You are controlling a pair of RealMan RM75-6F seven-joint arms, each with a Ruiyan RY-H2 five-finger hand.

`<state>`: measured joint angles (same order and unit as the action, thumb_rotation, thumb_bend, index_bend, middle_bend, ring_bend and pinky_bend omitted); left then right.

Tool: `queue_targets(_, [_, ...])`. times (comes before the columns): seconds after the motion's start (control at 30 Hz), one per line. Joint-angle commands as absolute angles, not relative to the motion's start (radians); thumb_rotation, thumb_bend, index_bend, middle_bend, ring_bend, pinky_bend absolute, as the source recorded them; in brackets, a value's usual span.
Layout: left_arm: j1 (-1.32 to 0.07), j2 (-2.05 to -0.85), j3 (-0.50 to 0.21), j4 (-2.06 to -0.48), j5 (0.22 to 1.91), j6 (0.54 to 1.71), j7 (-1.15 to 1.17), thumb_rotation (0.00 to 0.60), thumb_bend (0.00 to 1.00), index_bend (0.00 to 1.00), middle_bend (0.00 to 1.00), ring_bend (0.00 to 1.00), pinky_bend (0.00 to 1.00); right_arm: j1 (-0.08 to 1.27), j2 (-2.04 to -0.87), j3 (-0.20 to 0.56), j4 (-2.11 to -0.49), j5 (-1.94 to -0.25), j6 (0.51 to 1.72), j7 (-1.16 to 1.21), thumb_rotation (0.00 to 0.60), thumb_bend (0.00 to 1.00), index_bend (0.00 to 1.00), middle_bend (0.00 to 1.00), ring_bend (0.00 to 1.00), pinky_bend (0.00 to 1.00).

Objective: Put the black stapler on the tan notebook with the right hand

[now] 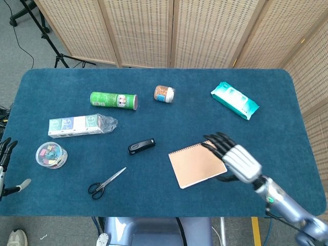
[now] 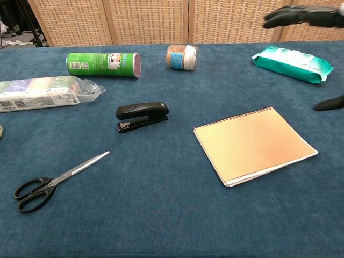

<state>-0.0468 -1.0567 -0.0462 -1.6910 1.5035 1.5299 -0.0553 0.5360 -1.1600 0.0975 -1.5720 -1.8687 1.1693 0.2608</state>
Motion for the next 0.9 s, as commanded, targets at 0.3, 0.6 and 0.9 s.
queue_targets(0.3, [-0.074,-1.056,-0.073,-1.697,1.428,1.469,-0.035,0.6,0.0,0.0,0.0,0.0,0.0,0.83,-1.492,0.246,-1.393,-1.62,0.796,0.027,0.6,0.0,0.07,0.01,0.0,0.02])
queue_targets(0.6, [-0.089,-1.048,-0.09,-1.685,1.375,1.43,-0.054,0.6,0.0,0.0,0.0,0.0,0.0,0.959,-1.714,0.31,-1.197,-1.393,0.67,-0.162,0.6,0.0,0.11,0.09,0.02,0.04])
queue_targets(0.9, [-0.087,-1.034,-0.103,-1.682,1.353,1.427,-0.091,0.6,0.0,0.0,0.0,0.0,0.0,1.027,-1.84,0.311,-1.077,-1.269,0.64,-0.248,0.6,0.13,0.25,0.22,0.11,0.04])
